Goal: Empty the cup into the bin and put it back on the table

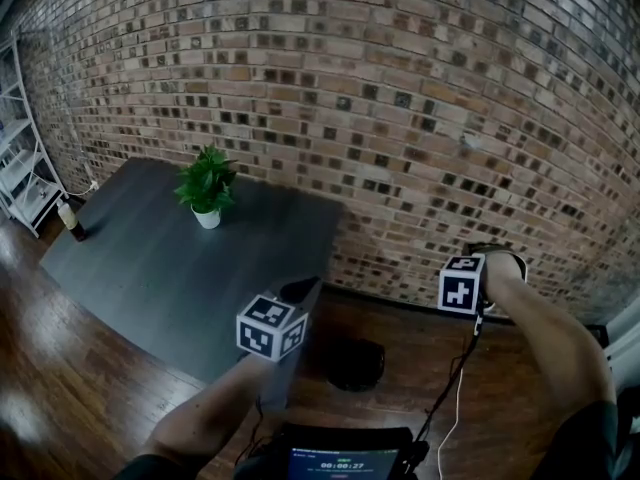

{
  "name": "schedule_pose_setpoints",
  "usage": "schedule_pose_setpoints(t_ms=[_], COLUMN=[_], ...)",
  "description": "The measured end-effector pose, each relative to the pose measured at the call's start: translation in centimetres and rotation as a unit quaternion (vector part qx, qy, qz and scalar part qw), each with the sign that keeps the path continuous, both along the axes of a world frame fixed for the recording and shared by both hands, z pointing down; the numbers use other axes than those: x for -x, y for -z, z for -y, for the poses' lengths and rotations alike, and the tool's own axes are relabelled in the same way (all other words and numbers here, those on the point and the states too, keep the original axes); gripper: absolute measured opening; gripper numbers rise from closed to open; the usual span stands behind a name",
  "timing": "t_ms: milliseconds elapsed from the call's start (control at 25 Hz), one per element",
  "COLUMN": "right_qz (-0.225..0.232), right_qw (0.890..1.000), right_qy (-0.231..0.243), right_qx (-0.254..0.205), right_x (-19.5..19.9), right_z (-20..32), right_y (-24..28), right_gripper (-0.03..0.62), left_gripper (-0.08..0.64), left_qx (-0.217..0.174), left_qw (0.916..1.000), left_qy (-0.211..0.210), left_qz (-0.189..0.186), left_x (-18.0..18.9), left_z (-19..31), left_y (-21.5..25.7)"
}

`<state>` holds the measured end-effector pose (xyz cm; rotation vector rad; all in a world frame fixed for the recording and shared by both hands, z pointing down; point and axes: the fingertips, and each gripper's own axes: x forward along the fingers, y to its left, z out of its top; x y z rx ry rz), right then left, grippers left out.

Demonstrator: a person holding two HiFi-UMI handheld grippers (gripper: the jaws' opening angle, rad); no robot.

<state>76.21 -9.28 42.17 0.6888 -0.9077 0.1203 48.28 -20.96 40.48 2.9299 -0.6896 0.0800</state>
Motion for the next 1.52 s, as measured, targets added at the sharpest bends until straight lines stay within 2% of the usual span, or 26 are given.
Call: schedule_pose_setpoints(t_ms=[640,920,1520], right_qz=[-0.018,-0.042,-0.074], right_qw=[0.999,0.998,0.996], right_qy=[0.019,0.021,0.048], right_qx=[0.022,0.03,0.032], right_x=[0.6,0.6,0.9], right_z=[0.5,0.7,2.1], right_y=[-0.1,0.9,1.9], right_gripper=[0.4,0.402,0.4], left_gripper=[0.002,0.002,0.002], left_qx=[0.011,0.012,0.011], left_qw=[0.9999,0.9999,0.9998], left_qy=[0.002,-0.005,0.012], left_qz=[-0.009,-0.009,-0.012], left_x=[0.6,0.6,1.3], left_z=[-0.3,-0.5,-0.1], left_y=[-0.7,-0.7,-0.7])
